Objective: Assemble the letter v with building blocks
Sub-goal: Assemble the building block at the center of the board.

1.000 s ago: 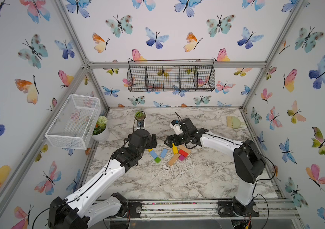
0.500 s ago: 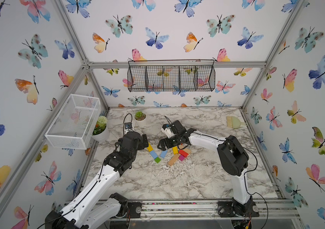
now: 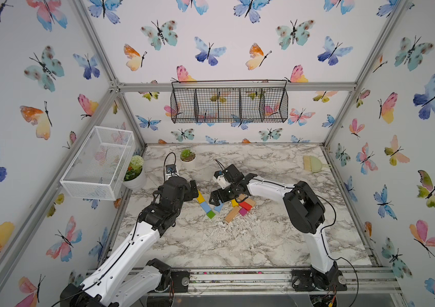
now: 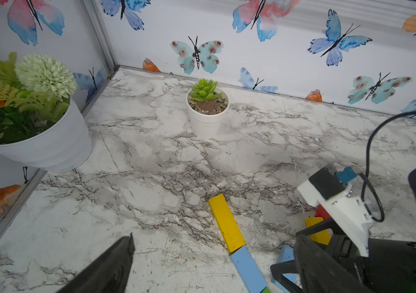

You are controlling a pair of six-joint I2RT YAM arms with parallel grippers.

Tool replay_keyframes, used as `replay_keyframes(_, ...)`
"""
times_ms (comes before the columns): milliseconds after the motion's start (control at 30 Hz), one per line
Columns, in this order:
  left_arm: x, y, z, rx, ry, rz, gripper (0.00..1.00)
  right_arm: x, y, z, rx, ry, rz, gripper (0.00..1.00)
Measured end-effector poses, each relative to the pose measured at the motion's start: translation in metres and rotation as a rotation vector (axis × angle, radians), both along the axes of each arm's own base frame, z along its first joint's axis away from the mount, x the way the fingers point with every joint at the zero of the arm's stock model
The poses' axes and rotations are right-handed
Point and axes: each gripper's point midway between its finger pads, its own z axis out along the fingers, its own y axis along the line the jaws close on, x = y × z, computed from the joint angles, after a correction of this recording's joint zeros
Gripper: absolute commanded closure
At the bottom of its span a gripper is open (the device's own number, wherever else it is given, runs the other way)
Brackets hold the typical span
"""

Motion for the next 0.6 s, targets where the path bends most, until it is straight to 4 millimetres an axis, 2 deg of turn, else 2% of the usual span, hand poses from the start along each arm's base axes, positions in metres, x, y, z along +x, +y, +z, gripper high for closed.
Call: replay_keyframes(600, 0.0008, -0.0015, 0.0003, -0.012, 0.000, -0.010, 0.02, -0.0100, -0.0026, -0.0094, -0.022, 0.011, 0.016, 0.02)
